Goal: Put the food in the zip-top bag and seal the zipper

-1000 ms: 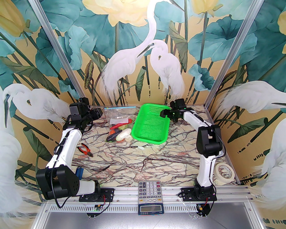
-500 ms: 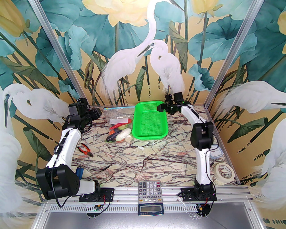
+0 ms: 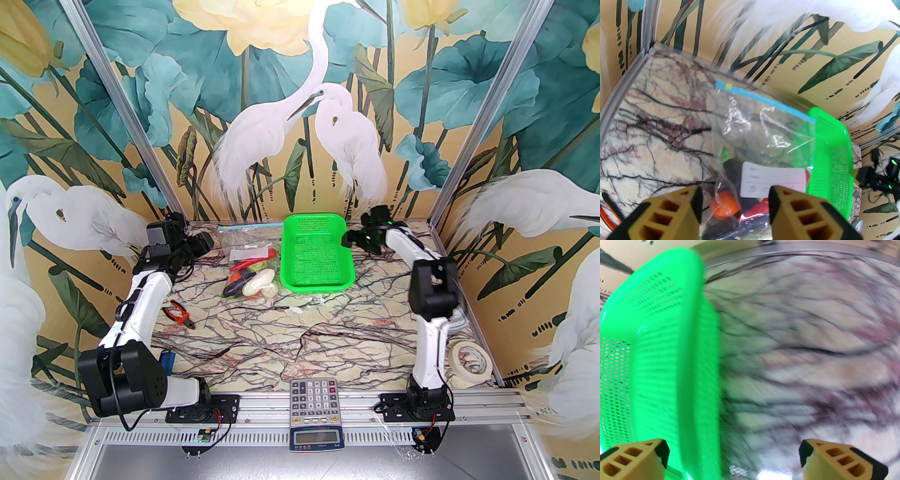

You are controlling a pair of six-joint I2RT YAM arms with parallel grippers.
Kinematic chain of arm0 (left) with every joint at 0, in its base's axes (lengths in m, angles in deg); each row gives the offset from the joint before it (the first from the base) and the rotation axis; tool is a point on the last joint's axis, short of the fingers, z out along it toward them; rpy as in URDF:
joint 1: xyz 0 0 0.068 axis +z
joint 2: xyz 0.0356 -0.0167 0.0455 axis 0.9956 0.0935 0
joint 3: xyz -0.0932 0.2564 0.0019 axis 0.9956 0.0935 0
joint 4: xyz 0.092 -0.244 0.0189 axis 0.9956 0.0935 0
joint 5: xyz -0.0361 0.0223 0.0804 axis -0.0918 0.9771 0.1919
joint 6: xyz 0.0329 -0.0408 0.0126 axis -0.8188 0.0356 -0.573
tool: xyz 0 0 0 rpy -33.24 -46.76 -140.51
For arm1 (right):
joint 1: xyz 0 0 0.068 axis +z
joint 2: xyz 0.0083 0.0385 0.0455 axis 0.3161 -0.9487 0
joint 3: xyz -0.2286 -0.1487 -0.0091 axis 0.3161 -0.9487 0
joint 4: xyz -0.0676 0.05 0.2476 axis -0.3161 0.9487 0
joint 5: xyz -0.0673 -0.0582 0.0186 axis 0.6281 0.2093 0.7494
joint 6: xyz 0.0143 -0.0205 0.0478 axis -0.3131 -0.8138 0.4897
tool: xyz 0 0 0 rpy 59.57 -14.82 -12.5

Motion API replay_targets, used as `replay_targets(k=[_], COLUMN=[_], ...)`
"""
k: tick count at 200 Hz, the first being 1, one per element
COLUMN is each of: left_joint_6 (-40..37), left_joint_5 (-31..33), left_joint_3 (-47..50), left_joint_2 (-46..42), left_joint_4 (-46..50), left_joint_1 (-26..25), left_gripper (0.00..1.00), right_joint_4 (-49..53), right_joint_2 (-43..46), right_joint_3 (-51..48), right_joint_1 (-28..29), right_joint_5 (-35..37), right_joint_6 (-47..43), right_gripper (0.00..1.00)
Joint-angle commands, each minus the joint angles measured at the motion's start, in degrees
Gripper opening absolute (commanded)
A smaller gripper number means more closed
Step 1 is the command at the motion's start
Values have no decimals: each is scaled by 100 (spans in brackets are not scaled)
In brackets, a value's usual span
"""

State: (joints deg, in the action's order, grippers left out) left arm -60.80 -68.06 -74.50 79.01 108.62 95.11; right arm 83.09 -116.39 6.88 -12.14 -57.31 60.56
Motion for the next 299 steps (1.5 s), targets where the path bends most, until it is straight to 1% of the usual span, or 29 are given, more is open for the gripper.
replay_targets(k=[1, 6, 16, 21, 25, 27, 29, 30, 34, 53, 81, 98, 119, 130, 148, 159, 177, 189, 204, 211, 215, 226, 240, 253, 266, 270, 283, 293, 299], left_joint_6=[-70, -107, -195, -247, -290, -309, -330, -340, -386, -481, -556, -537, -522, -696, -1148, -1280, -1529, -1533, -1487, -1603, -1643, -1522, -1619, -1543, -1592, -1553, -1593, -1556, -1580], left_joint_5=[189, 238, 343, 397, 448, 469, 483, 491, 540, 784, 841, 866, 981, 1024, 1569, 1861, 2098, 2219, 2264, 2247, 2273, 2301, 2266, 2261, 2248, 2216, 2196, 2192, 2186], left_joint_3=[439, 583, 895, 1031, 1131, 1179, 1227, 1249, 1328, 1777, 2728, 3195, 3435, 3467, 3592, 3633, 3928, 4005, 4422, 4729, 4864, 5003, 4965, 4700, 4424, 4419, 4459, 4441, 4444], left_joint_2=[-350, -428, -588, -658, -707, -726, -743, -752, -785, -897, -925, -696, -180, 40, 293, 444, 781, 703, 838, 1110, 1152, 942, 1105, 975, 1028, 982, 1032, 990, 1021], left_joint_4=[-557, -697, -978, -1097, -1184, -1227, -1266, -1284, -1350, -1776, -3085, -3916, -4633, -4881, -5414, -5596, -6517, -6513, -7303, -8366, -8683, -8526, -8802, -8019, -7616, -7512, -7696, -7562, -7640], left_joint_1=[44, 50, 52, 54, 50, 57, 54, 57, 59, 56, 42, 16, -101, -245, -673, -837, -1046, -1136, -1136, -1141, -1154, -1162, -1162, -1163, -1162, -1156, -1145, -1145, -1145], left_gripper=[53, 55, 61, 69, 79, 85, 94, 97, 99, 99, 99, 99, 100, 99, 100, 99, 99, 99, 99, 99, 99, 100, 99, 99, 100, 100, 99, 100, 100], right_joint_4=[-1516, -1710, -2063, -2207, -2306, -2347, -2390, -2409, -2469, -2586, -2602, -2718, -2989, -3044, -3171, -3334, -3811, -4143, -4613, -4811, -4903, -5046, -5218, -5614, -6135, -6110, -6476, -6991, -6845], right_joint_2=[1350, 1584, 2021, 2211, 2342, 2396, 2472, 2500, 2612, 2974, 3217, 3303, 3395, 3441, 3553, 3636, 3809, 3973, 4184, 4273, 4317, 4410, 4439, 4374, 4220, 4167, 3931, 3727, 3723], right_joint_3=[-888, -1161, -1647, -1865, -2042, -2120, -2197, -2236, -2359, -2850, -3327, -3575, -3893, -4026, -4259, -4453, -4873, -5180, -5558, -5737, -5823, -6004, -6196, -6433, -6671, -6682, -6825, -7002, -6945], right_joint_1=[-23, -31, -39, -52, -58, -66, -77, -80, -87, -149, -268, -294, -303, -306, -308, -306, -303, -303, -305, -309, -311, -321, -329, -367, -423, -441, -476, -493, -531], right_joint_5=[656, 717, 843, 891, 931, 945, 960, 971, 992, 1187, 1431, 1541, 1683, 1867, 2147, 2267, 2343, 2349, 2371, 2423, 2462, 2552, 2602, 2609, 2575, 2556, 2571, 2619, 2617], right_joint_6=[209, 209, 191, 187, 179, 178, 173, 167, 164, 110, 203, 261, 151, 94, -14, -93, -235, -399, -618, -680, -698, -725, -760, -779, -789, -801, -871, -939, -935], right_gripper=[100, 100, 100, 100, 100, 100, 100, 100, 100, 100, 100, 100, 100, 99, 99, 99, 99, 99, 99, 99, 99, 99, 99, 99, 99, 99, 99, 99, 99])
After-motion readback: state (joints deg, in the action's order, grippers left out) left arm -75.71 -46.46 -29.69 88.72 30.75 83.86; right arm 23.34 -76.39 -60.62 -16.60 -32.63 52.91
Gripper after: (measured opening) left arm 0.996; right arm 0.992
